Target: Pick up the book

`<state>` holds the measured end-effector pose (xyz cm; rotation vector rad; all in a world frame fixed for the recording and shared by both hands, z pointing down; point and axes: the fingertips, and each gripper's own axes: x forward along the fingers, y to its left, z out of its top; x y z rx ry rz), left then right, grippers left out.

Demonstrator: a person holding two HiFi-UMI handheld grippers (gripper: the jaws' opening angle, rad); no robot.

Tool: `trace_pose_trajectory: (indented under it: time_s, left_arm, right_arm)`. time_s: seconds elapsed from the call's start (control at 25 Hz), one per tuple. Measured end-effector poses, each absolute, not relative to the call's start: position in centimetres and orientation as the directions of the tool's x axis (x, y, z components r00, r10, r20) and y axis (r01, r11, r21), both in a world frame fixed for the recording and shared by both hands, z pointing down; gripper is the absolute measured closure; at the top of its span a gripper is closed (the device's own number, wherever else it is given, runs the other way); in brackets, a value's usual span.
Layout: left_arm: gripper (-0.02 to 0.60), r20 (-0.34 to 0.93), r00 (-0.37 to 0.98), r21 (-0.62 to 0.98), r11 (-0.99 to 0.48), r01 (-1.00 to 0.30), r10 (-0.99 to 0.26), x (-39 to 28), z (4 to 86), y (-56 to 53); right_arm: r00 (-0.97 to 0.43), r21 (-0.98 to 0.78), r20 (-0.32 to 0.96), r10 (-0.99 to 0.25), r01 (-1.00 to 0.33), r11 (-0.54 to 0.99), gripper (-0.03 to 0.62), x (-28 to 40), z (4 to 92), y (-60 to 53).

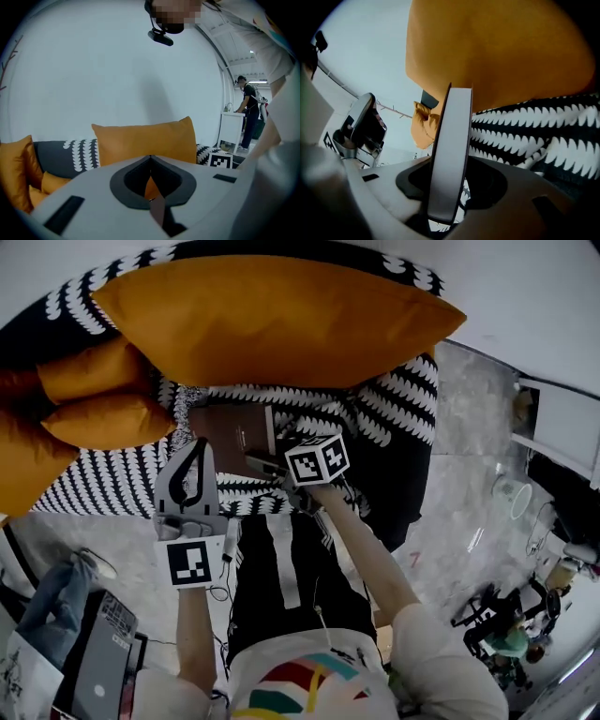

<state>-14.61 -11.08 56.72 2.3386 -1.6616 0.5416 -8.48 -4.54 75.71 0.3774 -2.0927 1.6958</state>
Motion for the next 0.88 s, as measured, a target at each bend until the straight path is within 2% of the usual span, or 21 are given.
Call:
trace_pose_trajectory:
  time_s: [0.16, 0.32, 0.6, 0.72, 0.88]
  left_arm:
    - [0.575, 0.412, 0.217, -0.04, -0.255, -0.966, -0.885, -18.1, 56.2, -9.7]
    - [0.575, 0.401, 0.153, -0.046, -0.186, -0.981, -0.903, -20.7, 54.8, -8.7]
    - [0.575, 0.308, 0.099, -0.06, -0.124, -0.991, -0.946, -21.8, 49.0, -8.8]
    - [0.575, 0.257, 0.114, -0.058, -0.133, -0.989, -0.96, -20.9, 45.2, -9.1]
    - [0.575, 0.153, 0.172, -0.082, -0.186, -0.979, -0.973, -19.0, 39.5, -11.2]
  right_arm:
    - [-0.867, -0.853, 0.494, 0.06, -0.47, 0.226, 0.407, -11.6, 75.2, -4.9]
    - [-0.818, -0.793, 0.57, 0.074, -0.524, 0.309, 0.431, -13.0, 74.6, -5.0]
    - [-0.755, -0.708, 0.652, 0.069, -0.573, 0.414, 0.439, -14.0, 70.3, -4.3]
    - [-0.765, -0.68, 0.644, 0.019, -0.561, 0.472, 0.439, -13.2, 65.8, -4.1]
    - [-0.791, -0.626, 0.591, -0.16, -0.574, 0.529, 0.439, -11.2, 57.7, -8.3]
